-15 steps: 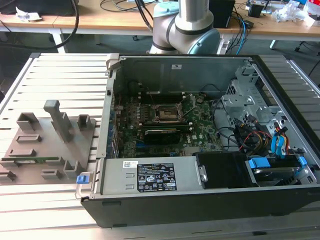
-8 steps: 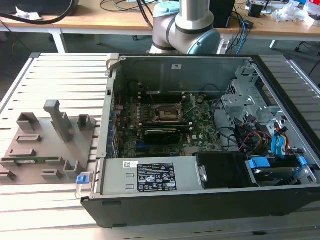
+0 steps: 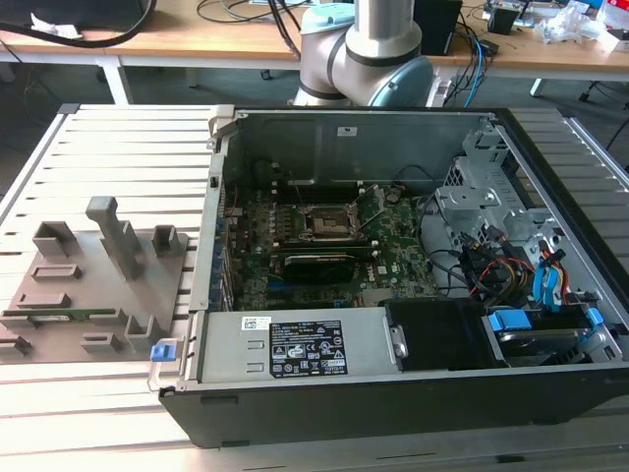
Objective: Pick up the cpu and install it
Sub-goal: 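Pick up the cpu and move it towards the insertion slot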
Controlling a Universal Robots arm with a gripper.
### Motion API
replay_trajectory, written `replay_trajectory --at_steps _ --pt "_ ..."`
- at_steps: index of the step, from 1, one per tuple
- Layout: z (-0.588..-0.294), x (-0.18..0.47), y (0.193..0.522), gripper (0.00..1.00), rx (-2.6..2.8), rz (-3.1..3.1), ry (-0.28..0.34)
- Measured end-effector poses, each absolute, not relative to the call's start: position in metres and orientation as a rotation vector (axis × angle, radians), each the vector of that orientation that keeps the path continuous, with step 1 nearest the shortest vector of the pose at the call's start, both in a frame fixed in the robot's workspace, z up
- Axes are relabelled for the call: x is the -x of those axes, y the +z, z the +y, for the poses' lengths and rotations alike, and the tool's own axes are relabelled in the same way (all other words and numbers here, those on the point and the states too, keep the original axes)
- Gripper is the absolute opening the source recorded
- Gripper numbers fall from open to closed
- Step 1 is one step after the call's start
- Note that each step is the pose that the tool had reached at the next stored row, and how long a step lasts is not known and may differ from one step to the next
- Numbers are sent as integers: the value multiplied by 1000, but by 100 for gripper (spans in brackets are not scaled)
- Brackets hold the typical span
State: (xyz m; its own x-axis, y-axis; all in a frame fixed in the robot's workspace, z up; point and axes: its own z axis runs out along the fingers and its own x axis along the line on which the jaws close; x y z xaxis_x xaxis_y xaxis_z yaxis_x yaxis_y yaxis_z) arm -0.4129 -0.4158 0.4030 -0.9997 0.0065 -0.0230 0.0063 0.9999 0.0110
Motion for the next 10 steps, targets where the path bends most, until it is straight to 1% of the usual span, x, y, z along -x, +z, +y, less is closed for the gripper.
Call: replay_trajectory --at_steps 10 --pt "-416 380 403 55 -10 3118 0"
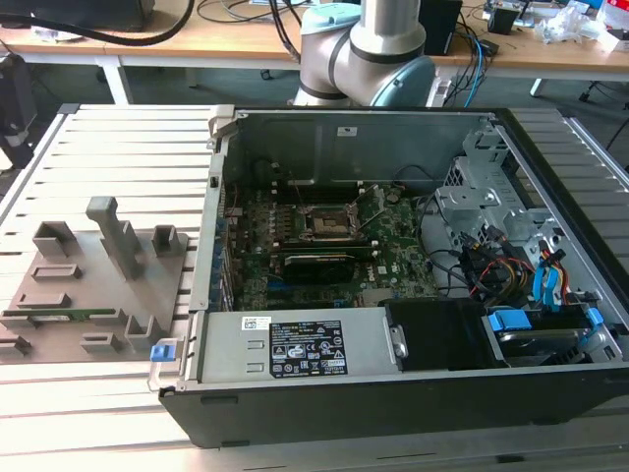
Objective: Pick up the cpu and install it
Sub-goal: 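Pick up the cpu and move it towards the insertion slot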
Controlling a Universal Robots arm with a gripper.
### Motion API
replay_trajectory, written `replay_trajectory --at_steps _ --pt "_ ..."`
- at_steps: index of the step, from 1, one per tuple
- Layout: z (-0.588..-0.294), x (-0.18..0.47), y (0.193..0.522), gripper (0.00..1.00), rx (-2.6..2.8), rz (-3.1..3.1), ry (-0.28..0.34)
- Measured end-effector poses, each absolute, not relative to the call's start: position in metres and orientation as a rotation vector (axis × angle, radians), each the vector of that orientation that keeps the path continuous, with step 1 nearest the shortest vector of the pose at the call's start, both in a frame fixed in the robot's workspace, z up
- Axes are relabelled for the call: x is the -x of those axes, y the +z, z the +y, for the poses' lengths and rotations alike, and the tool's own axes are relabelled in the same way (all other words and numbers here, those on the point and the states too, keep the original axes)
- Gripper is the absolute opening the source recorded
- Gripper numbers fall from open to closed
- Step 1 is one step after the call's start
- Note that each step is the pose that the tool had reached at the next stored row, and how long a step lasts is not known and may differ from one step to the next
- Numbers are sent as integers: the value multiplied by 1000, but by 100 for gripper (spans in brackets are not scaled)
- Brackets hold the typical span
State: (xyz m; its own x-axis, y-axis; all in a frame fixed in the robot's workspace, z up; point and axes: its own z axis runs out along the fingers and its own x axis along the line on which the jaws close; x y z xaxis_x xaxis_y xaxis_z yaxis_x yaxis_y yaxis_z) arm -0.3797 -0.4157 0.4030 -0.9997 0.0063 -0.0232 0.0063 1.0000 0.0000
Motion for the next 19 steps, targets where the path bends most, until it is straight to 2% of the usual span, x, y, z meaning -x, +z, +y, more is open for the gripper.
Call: replay_trajectory --at_steps 19 --pt "-415 298 403 55 -10 3119 -14"
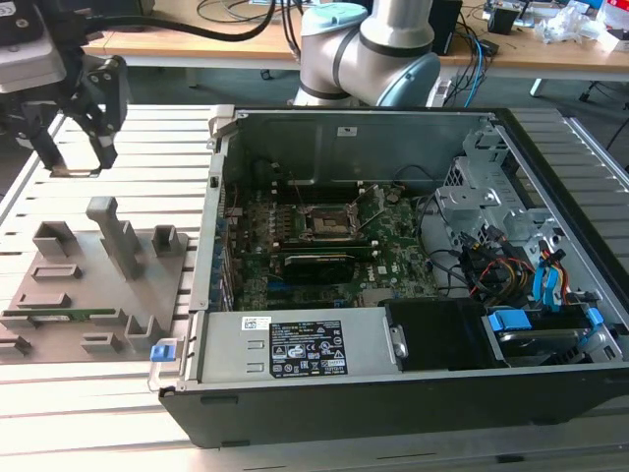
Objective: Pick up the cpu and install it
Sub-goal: 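Pick up the cpu and move it towards the insertion slot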
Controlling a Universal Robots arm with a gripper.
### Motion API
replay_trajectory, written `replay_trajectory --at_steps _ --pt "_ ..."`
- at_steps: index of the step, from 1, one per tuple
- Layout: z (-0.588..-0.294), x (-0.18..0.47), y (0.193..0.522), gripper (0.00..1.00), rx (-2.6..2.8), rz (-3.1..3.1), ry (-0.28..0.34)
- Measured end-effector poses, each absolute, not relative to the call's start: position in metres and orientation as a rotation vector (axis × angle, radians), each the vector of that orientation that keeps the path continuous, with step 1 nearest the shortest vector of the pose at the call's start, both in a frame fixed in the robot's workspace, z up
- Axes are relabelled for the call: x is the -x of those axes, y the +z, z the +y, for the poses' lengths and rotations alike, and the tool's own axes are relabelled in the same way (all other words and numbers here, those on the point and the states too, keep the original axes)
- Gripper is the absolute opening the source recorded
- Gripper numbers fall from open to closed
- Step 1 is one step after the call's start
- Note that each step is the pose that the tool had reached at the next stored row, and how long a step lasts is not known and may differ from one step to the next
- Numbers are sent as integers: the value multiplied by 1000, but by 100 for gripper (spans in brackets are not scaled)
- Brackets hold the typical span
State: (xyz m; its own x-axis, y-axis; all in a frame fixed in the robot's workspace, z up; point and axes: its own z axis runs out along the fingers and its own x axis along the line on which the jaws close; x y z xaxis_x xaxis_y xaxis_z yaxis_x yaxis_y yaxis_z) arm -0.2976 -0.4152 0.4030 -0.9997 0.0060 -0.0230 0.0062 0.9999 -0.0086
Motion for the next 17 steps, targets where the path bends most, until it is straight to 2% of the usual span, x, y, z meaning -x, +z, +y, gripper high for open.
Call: replay_trajectory --at_steps 17 --pt "-414 224 403 55 -10 3119 -19"
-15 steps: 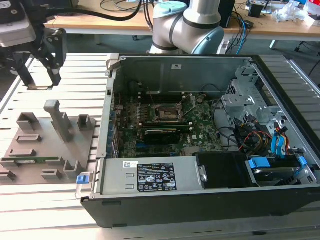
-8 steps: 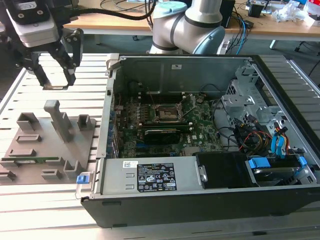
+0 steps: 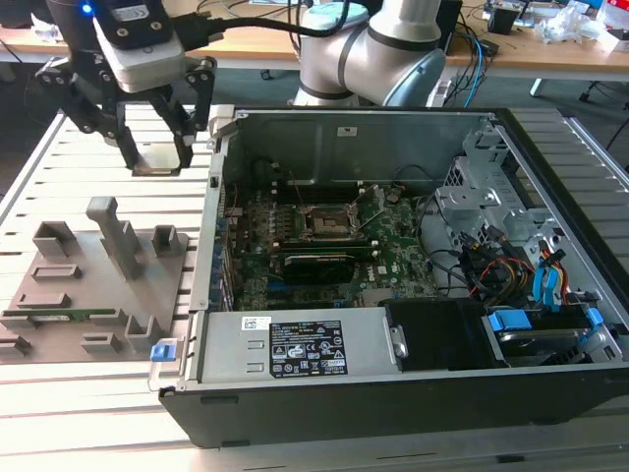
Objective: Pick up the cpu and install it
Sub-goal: 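Pick up the cpu and move it towards the insertion slot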
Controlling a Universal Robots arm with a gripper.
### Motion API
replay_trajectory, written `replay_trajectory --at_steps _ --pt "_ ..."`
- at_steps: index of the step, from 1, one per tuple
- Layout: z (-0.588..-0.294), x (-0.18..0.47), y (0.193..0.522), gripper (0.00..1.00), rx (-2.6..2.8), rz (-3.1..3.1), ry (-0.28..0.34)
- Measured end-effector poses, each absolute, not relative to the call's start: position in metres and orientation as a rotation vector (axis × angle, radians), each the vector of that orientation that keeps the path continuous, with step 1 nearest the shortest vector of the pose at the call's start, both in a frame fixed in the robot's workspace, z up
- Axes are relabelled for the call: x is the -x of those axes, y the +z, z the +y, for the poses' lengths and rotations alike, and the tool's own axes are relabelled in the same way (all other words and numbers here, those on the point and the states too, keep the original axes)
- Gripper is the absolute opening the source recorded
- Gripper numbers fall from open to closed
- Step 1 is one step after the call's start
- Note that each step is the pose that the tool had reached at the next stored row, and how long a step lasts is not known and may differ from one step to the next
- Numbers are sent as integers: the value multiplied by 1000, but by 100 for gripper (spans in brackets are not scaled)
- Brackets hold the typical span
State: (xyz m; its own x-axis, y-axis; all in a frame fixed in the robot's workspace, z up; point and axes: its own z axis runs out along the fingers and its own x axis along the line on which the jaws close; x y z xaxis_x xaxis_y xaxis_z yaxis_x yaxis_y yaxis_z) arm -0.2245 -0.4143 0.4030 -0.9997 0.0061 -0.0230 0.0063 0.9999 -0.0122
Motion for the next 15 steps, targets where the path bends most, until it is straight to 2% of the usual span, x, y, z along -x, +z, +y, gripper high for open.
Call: replay_trajectory --at_steps 15 --pt "-414 151 403 55 -10 3119 -22"
